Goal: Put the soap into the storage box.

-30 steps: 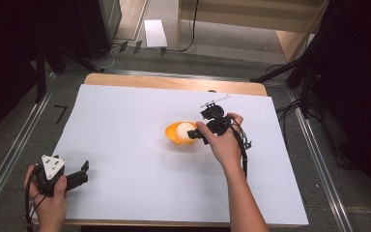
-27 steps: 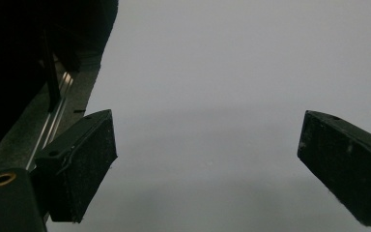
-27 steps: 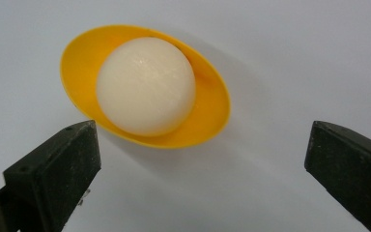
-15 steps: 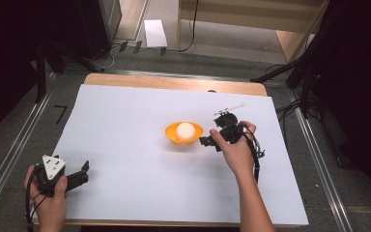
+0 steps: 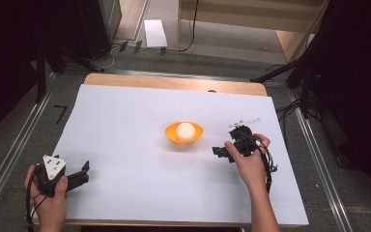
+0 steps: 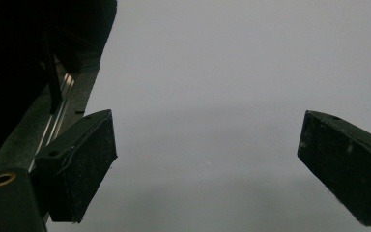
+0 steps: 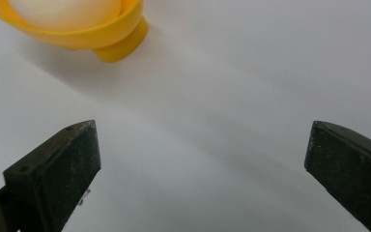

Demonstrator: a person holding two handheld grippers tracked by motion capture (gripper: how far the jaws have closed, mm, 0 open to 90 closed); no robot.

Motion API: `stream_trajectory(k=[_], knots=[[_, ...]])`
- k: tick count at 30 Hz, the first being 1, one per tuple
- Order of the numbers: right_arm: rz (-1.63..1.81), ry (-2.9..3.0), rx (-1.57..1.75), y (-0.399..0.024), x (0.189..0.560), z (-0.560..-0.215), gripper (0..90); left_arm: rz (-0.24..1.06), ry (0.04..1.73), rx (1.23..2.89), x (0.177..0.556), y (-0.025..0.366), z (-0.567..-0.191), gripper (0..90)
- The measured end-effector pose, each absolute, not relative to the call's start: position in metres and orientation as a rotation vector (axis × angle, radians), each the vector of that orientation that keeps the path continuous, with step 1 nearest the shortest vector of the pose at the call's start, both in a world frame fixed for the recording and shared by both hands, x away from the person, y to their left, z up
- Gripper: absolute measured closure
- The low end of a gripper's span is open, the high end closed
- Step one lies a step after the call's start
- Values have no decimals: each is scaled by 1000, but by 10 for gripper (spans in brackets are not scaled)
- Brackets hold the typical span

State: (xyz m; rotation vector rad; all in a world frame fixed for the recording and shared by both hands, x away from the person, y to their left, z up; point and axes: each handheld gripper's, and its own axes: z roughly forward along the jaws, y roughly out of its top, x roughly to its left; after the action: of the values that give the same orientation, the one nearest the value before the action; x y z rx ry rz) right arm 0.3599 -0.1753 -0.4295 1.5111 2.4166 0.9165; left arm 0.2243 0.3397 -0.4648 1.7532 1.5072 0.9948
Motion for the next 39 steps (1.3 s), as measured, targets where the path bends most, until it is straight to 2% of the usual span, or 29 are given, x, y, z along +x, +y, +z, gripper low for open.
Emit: stream_trajectory(k=[39], knots=[[1098, 2172, 1582, -276, 292, -472, 0, 1006, 1498, 1775, 224, 337, -465, 70]])
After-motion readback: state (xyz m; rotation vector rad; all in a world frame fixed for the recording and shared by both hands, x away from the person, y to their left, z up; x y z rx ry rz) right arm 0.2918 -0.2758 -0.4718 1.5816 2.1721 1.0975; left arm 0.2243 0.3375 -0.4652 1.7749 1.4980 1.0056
